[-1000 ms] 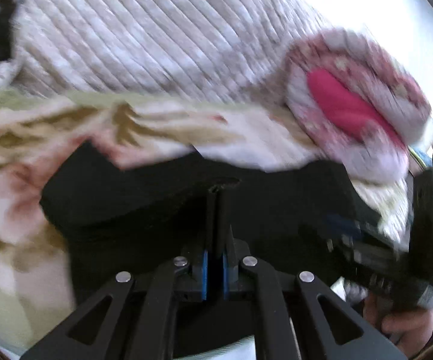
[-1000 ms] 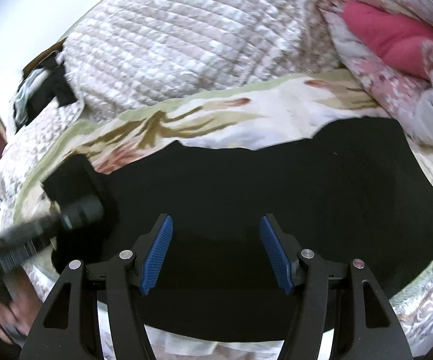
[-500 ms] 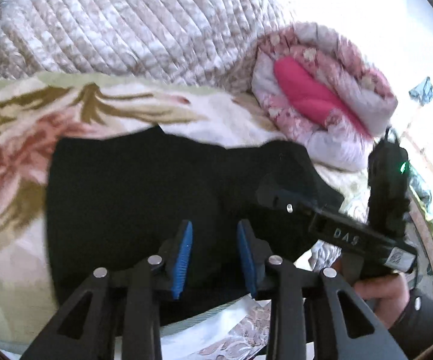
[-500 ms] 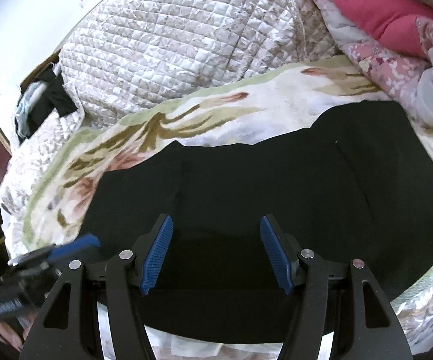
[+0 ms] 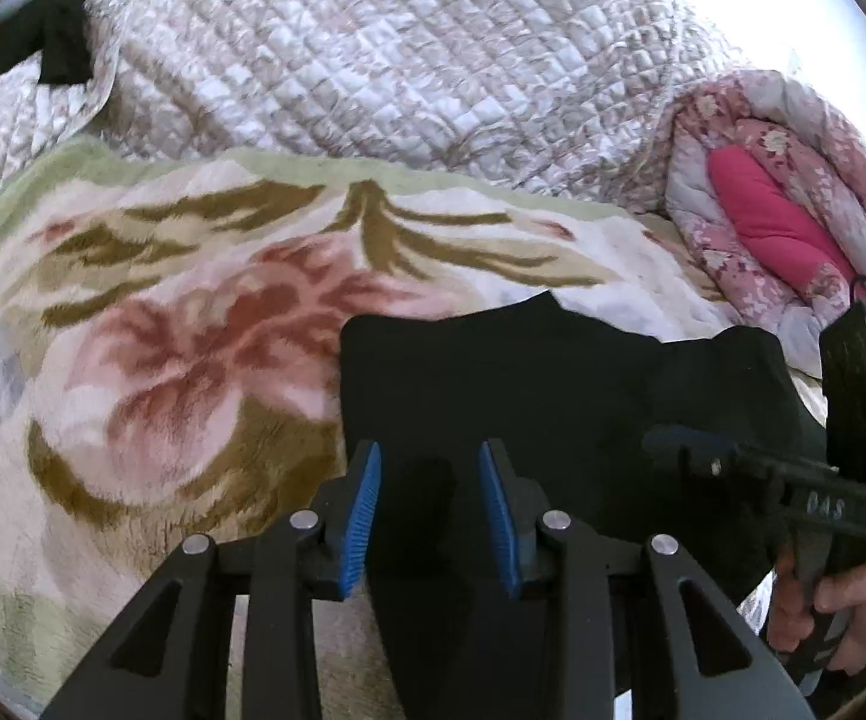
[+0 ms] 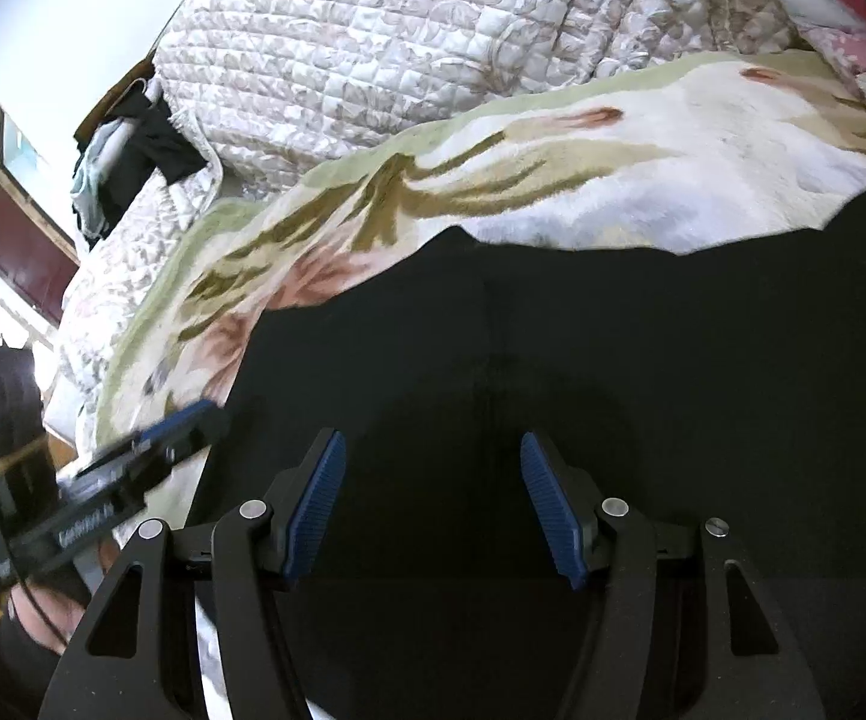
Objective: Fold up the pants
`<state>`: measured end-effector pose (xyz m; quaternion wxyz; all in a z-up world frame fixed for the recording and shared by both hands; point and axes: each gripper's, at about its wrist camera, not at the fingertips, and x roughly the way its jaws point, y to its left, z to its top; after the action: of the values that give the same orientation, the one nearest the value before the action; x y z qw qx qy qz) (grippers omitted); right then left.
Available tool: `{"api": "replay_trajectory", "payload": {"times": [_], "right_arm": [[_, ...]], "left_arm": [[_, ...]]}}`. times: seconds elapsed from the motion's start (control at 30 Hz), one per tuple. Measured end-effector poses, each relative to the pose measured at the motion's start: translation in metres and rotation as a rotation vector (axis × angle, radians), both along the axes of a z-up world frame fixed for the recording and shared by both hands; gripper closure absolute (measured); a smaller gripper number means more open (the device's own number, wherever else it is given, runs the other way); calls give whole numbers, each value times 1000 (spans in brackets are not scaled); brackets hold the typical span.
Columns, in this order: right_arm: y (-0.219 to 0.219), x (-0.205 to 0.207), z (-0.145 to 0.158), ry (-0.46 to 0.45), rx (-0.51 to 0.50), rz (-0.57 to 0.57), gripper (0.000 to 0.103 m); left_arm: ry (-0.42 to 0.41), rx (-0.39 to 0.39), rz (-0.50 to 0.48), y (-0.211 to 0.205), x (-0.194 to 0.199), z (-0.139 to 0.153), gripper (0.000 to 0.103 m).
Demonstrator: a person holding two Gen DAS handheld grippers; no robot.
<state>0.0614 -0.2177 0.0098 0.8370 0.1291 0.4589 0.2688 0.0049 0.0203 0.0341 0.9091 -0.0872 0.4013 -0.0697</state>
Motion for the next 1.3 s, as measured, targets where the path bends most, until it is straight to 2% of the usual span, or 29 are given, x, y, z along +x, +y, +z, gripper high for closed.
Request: {"api": "replay_trajectory", "payload": {"times": [0.07,0.13,0.2,0.23,0.3,0.37,0.5,0.57,0.73,0.8,0.93,1.07,1.2,1.3], "right_arm": [[2,5,-2,14,22,-10,42],[3,3,-3,22,41,2,46],[2,1,-4,38,65,18,63],[0,1,-6,40,71,13,66],[-5,8,-11,49,68,-9,86],[-10,17,-15,72,103,-31,91],[-8,19,-15,78,112,-28,91],[-9,16,-12,84,133,-19,101],[-24,-1,6,31,183,-46,101],[-32,-5,8,10,161,-72,101],[-37,5,-16,90,126,-109,101],[-35,-4,-3,50,84,-116,101],[-38,-4,-10,64,76,-113,101],[-37,-4,-4,38,63,-100,100]], "left_arm": [[6,4,11,4,-1,-3,66],[9,-3,20,8,0,-4,66],[14,-11,28,11,1,-6,66],[16,-13,31,12,1,-7,66],[18,-16,39,14,2,-8,66],[24,-20,45,14,4,-10,66],[26,-18,42,12,5,-12,66],[25,-14,39,11,4,-12,66],[8,-14,30,10,-1,-9,66],[-2,-19,28,11,-3,-7,66],[11,-32,19,10,-2,-9,66],[-8,-20,12,9,-4,-6,66],[-10,-25,9,7,-3,-5,66],[-12,-25,-12,3,-5,-3,66]]}}
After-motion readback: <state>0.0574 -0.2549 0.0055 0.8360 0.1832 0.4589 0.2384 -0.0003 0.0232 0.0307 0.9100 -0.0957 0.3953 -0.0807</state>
